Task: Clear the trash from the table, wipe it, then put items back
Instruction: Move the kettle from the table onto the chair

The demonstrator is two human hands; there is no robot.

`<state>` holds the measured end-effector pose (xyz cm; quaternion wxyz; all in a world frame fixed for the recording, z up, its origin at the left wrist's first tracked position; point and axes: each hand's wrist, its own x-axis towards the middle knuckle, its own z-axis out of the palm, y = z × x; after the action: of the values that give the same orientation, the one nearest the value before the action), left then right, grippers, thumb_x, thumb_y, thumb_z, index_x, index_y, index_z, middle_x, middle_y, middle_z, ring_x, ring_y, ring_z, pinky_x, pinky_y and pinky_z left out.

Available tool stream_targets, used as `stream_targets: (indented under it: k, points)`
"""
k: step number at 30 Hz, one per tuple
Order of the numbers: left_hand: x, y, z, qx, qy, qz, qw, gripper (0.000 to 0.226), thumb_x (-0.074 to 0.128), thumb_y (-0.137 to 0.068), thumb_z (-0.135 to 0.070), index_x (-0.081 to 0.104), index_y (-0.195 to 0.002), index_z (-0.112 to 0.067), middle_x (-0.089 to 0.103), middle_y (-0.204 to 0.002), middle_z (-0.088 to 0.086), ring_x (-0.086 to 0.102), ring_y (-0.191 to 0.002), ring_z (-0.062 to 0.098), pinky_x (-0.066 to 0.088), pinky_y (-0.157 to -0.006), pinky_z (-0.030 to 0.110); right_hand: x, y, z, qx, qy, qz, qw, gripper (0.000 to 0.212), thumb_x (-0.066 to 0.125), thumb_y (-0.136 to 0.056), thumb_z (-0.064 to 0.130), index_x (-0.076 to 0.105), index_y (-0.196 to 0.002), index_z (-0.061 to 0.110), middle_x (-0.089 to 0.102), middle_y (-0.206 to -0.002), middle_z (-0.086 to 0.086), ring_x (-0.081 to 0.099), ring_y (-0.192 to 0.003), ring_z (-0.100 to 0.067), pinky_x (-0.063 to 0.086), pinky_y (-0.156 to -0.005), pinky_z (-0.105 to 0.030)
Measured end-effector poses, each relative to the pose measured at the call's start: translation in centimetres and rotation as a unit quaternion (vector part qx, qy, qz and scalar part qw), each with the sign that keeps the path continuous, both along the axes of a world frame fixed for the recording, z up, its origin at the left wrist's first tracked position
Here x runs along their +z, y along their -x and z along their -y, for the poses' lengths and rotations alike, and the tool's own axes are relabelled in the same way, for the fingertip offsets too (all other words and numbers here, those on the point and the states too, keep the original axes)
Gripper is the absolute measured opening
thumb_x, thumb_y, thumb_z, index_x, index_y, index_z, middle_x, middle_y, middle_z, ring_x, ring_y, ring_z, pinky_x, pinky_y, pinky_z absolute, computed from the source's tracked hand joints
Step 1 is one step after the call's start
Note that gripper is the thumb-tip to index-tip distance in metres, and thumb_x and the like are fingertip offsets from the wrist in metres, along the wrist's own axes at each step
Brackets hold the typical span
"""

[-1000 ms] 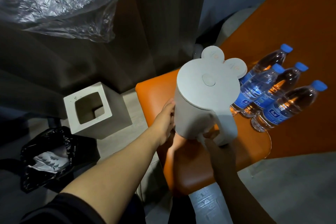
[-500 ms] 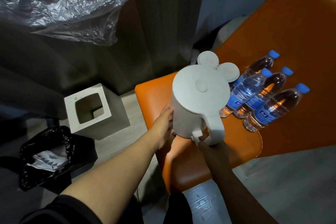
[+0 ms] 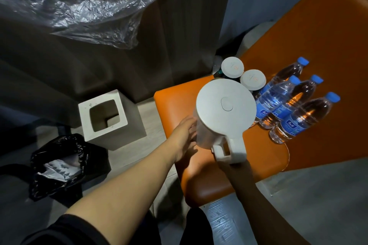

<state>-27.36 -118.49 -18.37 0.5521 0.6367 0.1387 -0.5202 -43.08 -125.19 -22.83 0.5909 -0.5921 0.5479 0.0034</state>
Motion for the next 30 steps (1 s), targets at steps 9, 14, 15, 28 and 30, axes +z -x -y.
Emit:
stream_targets:
  k: [9, 14, 15, 28, 30]
  points:
    - [5.1, -0.4, 0.0, -0.056, -0.036, 0.085, 0.994, 0.032, 0.054, -0.093, -0.034, 0.053, -0.124, -0.027, 0.059, -0.118, -0.003, 0.053, -0.112, 0.022, 0.046, -0.094, 0.039, 7.3, -1.5, 1.6, -0.018, 0.067, 0.079, 0.994, 0.04, 0.073, -0.078, 0.009, 0.048, -0.108, 0.019, 0.058, -0.094, 0.002, 0.058, -0.077, -0.013, 0.05, -0.058, -0.023]
    - [8.5, -0.2, -0.7, -0.096, -0.079, 0.208, 0.97, 0.014, 0.046, -0.097, -0.018, 0.051, -0.109, -0.024, 0.055, -0.089, -0.004, 0.055, -0.086, 0.014, 0.049, -0.079, 0.03, 11.0, -2.1, 1.4, 0.052, 0.2, 0.04, 0.978, 0.033, 0.068, -0.08, 0.019, 0.046, -0.103, 0.029, 0.055, -0.107, 0.003, 0.056, -0.103, -0.021, 0.053, -0.084, -0.046]
    - [9.2, -0.1, -1.1, -0.118, -0.091, 0.241, 0.959, 0.013, 0.045, -0.097, -0.016, 0.051, -0.106, -0.024, 0.054, -0.086, -0.004, 0.055, -0.083, 0.014, 0.048, -0.074, 0.028, 11.6, -2.4, 1.1, 0.076, 0.223, 0.034, 0.971, 0.03, 0.066, -0.081, 0.017, 0.049, -0.103, 0.025, 0.053, -0.107, 0.002, 0.053, -0.105, -0.021, 0.051, -0.085, -0.043]
    - [14.9, -0.9, -14.8, -0.227, -0.272, 0.477, 0.805, 0.022, 0.044, -0.092, -0.02, 0.057, -0.11, -0.02, 0.061, -0.107, 0.001, 0.059, -0.095, 0.019, 0.047, -0.074, 0.029, 17.7, -10.0, -8.0, 0.401, 0.324, 0.005, 0.857, 0.014, 0.058, -0.083, 0.026, 0.049, -0.094, 0.023, 0.056, -0.095, 0.001, 0.056, -0.09, -0.018, 0.047, -0.076, -0.03]
    - [15.7, -1.1, -17.8, -0.215, -0.297, 0.492, 0.79, 0.026, 0.042, -0.093, -0.018, 0.056, -0.114, -0.02, 0.057, -0.112, 0.001, 0.057, -0.099, 0.02, 0.043, -0.075, 0.028, 18.4, -11.2, -10.5, 0.437, 0.327, 0.02, 0.838, 0.013, 0.057, -0.082, 0.026, 0.047, -0.09, 0.024, 0.052, -0.093, 0.004, 0.053, -0.092, -0.018, 0.044, -0.076, -0.03]
